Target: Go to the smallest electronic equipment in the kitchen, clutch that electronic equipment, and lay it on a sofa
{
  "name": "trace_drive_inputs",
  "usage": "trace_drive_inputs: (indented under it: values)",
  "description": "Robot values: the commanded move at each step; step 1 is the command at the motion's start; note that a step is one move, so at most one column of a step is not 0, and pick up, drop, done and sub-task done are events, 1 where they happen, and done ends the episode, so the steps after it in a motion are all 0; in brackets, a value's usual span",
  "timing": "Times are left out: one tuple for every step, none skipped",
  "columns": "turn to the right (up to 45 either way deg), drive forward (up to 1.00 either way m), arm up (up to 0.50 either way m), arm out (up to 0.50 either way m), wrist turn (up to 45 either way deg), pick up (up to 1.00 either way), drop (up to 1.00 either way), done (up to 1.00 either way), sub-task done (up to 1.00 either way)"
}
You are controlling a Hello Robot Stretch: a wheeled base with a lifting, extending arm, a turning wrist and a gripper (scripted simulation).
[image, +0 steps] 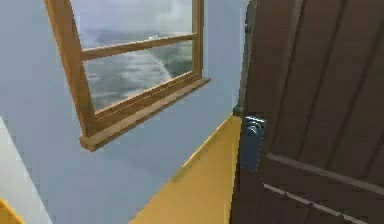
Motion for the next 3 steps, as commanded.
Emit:
trace_drive_inputs:
  values:
    - [0.0,0.85,0.00,0.00,0.0,0.00,0.00,0.00,0.00]
    - [24.0,0.00,0.00,0.00,0.0,0.00,0.00,0.00,0.00]
    - [0.0,0.30,0.00,0.00,0.0,0.00,0.00,0.00,0.00]
